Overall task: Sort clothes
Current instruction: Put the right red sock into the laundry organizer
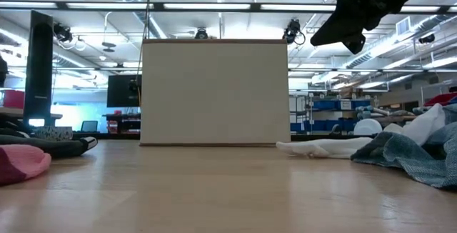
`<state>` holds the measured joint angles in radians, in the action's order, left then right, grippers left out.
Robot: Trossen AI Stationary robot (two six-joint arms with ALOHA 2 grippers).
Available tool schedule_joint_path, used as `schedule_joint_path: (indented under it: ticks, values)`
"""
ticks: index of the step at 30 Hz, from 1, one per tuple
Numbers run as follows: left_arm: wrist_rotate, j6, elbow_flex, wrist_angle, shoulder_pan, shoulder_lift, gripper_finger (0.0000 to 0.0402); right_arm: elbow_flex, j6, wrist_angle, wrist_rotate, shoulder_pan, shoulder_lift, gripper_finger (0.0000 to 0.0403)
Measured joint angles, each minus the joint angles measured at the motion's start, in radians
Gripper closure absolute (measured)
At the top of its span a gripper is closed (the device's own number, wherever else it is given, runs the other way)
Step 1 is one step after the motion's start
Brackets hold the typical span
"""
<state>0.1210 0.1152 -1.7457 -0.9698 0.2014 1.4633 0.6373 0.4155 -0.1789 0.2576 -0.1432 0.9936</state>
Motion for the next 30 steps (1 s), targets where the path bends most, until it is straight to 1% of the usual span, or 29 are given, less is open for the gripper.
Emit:
schedule_joint_path:
  ticks: [3,7,12,17,24,27,30]
  values:
    - [0.027,0.082,0.085,0.000,-0.104,-0.095,0.0261,0.000,-0.001,-0.002,0.000,0.000,0.000,0.0387]
    - [0.122,0.233,0.267,0.023,-0.262,-0.201,0.0261,0.000,0.002,-0.003,0.000,0.000,0.000,0.0374]
    - [0.201,0.451,0.499,0.094,-0.459,-0.275,0.0261,0.000,0.010,-0.002,0.000,0.000,0.000,0.0365]
    - [0.225,0.682,0.641,0.120,-0.591,-0.253,0.0264,0.000,0.010,0.005,0.000,0.000,0.000,0.0364]
    - [0.220,0.885,0.720,0.234,-0.710,-0.156,0.0266,0.000,0.034,0.005,0.001,-0.001,0.000,0.0364]
    - [0.182,0.945,0.729,0.261,-0.746,-0.091,0.0266,0.000,0.036,0.002,0.000,-0.004,0.001,0.0364]
    - [0.120,0.992,0.729,0.294,-0.776,-0.031,0.0266,0.000,0.036,-0.002,-0.003,-0.012,0.001,0.0364]
